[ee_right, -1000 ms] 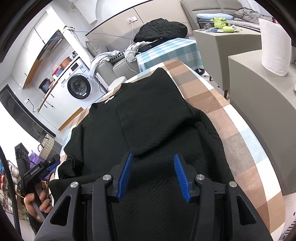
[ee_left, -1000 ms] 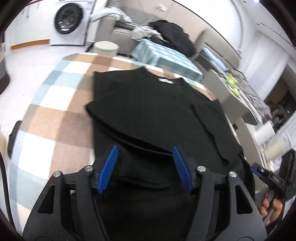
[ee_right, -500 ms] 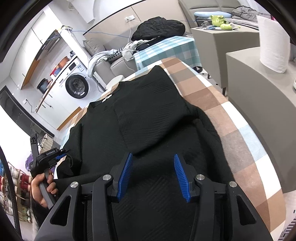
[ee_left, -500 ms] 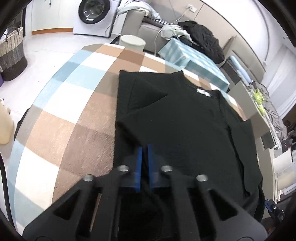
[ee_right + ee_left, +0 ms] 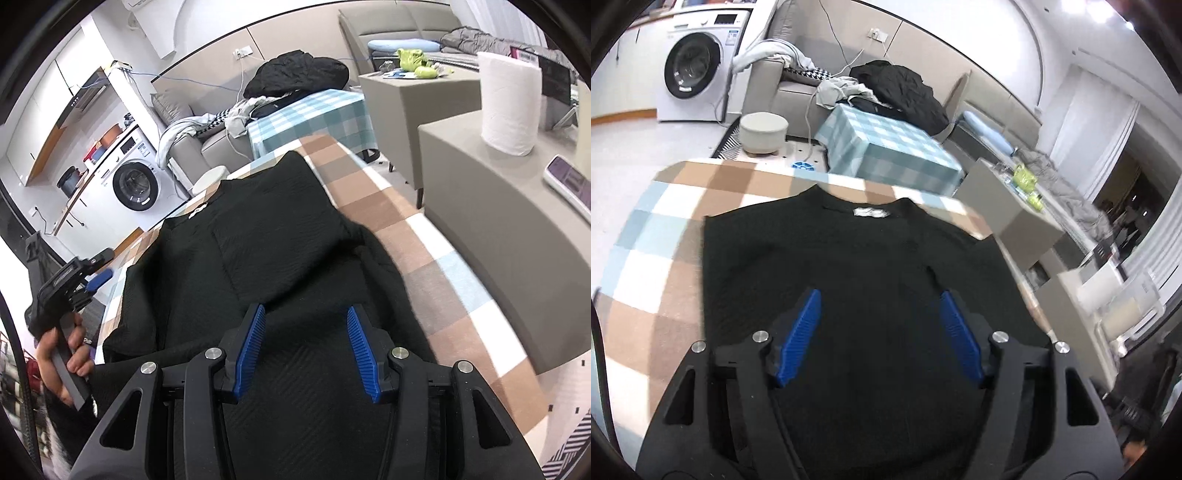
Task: Fold small clothes
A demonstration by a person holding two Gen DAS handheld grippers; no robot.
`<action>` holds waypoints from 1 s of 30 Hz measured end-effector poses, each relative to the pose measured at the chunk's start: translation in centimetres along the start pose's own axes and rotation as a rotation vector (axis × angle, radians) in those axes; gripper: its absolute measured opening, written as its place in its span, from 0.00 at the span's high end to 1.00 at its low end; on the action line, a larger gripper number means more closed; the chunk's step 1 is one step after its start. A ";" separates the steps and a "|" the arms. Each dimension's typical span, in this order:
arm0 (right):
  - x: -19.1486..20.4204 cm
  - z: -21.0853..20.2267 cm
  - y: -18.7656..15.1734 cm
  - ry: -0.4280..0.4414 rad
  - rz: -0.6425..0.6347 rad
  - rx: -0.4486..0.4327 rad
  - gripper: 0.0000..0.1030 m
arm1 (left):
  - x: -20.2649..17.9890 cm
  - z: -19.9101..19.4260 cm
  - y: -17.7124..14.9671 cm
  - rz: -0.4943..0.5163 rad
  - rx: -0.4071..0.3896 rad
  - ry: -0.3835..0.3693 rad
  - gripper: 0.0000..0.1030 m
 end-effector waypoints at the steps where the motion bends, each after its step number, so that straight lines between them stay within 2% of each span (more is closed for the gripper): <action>1: -0.2 -0.1 0.0 -0.008 -0.003 -0.002 0.53 | 0.3 -0.6 -0.5 0.004 0.004 0.021 0.37; 7: -1.8 0.3 -0.2 -0.026 -0.042 0.019 0.47 | 2.8 -5.7 -5.1 -0.010 -0.008 0.173 0.34; 14: -5.2 0.8 -1.4 -0.048 -0.088 0.083 0.44 | 6.6 -12.3 -11.9 -0.110 -0.035 0.342 0.30; 21: -7.5 1.0 -4.0 -0.024 -0.149 0.156 0.44 | 8.4 -16.8 -17.6 -0.175 -0.029 0.408 0.24; 22: -7.5 1.3 -4.3 -0.018 -0.161 0.168 0.50 | 8.4 -17.1 -18.0 -0.178 -0.027 0.414 0.23; 23: -7.4 1.6 -4.5 -0.005 -0.180 0.173 0.68 | 8.4 -17.4 -18.6 -0.179 -0.022 0.420 0.23; 24: -7.1 1.8 -4.6 0.008 -0.203 0.168 0.77 | 8.5 -17.7 -19.0 -0.178 -0.015 0.426 0.23; 25: -6.9 2.0 -4.7 0.020 -0.224 0.166 0.92 | 8.5 -17.8 -19.4 -0.176 -0.008 0.430 0.23; 28: -6.9 1.8 -3.6 0.086 -0.208 0.114 0.95 | 8.3 -18.1 -20.0 -0.169 0.006 0.437 0.23; 30: -7.8 1.5 -2.1 0.055 -0.152 0.064 0.95 | 8.1 -18.1 -20.3 -0.168 0.013 0.433 0.23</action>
Point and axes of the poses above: each gripper's, at about its wrist camera, not at the fingertips, and z roughly the way its jaws point, x to its left, y to its top, the point moved 1 cm from there along z, roughly the way its jaws point, and after that the axes turned 5 degrees about -y, right-handed, at the moved point
